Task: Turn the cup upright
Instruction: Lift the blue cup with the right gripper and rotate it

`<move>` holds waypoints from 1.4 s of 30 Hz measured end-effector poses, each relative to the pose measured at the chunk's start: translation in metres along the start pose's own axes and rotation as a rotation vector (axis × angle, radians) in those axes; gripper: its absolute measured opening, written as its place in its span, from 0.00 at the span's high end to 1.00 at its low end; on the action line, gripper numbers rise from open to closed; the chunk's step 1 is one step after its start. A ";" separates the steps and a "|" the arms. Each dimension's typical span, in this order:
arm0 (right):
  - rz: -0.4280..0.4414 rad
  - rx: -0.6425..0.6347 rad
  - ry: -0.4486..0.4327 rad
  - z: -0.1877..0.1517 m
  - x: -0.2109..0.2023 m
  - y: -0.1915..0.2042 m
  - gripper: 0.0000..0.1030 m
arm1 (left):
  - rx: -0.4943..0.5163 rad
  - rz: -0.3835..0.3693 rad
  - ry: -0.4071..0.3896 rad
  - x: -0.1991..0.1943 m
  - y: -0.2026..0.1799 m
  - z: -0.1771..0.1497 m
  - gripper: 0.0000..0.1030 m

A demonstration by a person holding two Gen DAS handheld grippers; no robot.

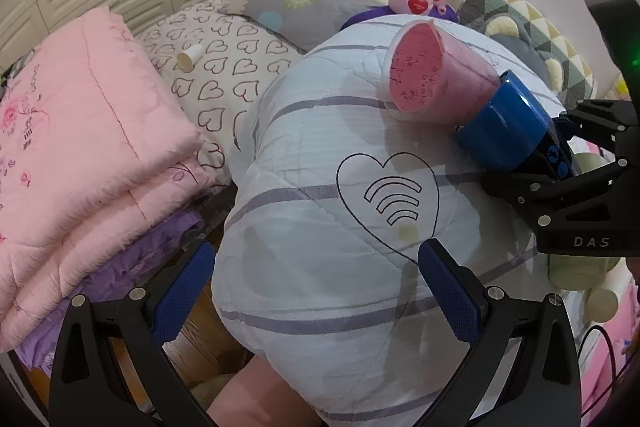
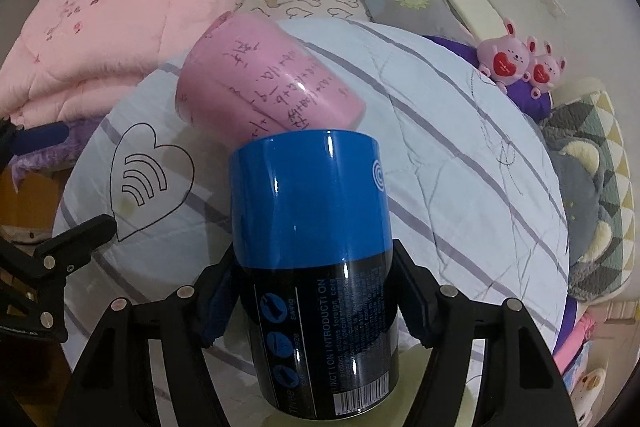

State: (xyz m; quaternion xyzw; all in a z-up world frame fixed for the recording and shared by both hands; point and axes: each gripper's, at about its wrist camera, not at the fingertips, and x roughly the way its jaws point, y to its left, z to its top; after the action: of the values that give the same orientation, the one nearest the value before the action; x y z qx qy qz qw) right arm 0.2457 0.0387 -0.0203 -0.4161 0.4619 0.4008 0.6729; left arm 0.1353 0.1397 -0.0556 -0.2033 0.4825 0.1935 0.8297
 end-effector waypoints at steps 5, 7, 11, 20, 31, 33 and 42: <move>-0.007 0.009 -0.012 -0.001 -0.012 0.003 0.32 | 0.006 -0.003 -0.005 -0.006 0.001 -0.001 0.00; 0.000 0.020 -0.023 -0.002 -0.018 0.003 0.32 | 0.008 -0.011 -0.008 -0.009 0.001 -0.002 0.00; -0.014 0.035 -0.031 -0.004 -0.028 0.005 0.33 | 0.023 -0.020 -0.015 -0.016 0.001 -0.004 0.00; -0.015 0.093 -0.040 -0.015 -0.048 0.006 0.33 | 0.059 -0.044 -0.029 -0.033 -0.001 -0.008 0.00; 0.081 0.327 -0.049 -0.062 -0.081 -0.001 0.33 | 0.209 -0.109 -0.055 -0.057 -0.020 -0.015 0.00; 0.090 0.400 -0.038 -0.078 -0.084 -0.001 0.33 | 0.242 -0.152 -0.039 -0.057 -0.023 -0.014 0.00; 0.186 0.723 0.004 -0.137 -0.085 0.025 0.33 | 0.435 -0.207 -0.036 -0.059 -0.041 -0.016 0.00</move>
State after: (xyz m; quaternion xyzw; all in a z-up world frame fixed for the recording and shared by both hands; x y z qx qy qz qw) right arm 0.1619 -0.0940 0.0249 -0.1086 0.6107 0.2704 0.7363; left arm 0.1181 0.0898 -0.0052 -0.0646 0.4745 0.0024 0.8779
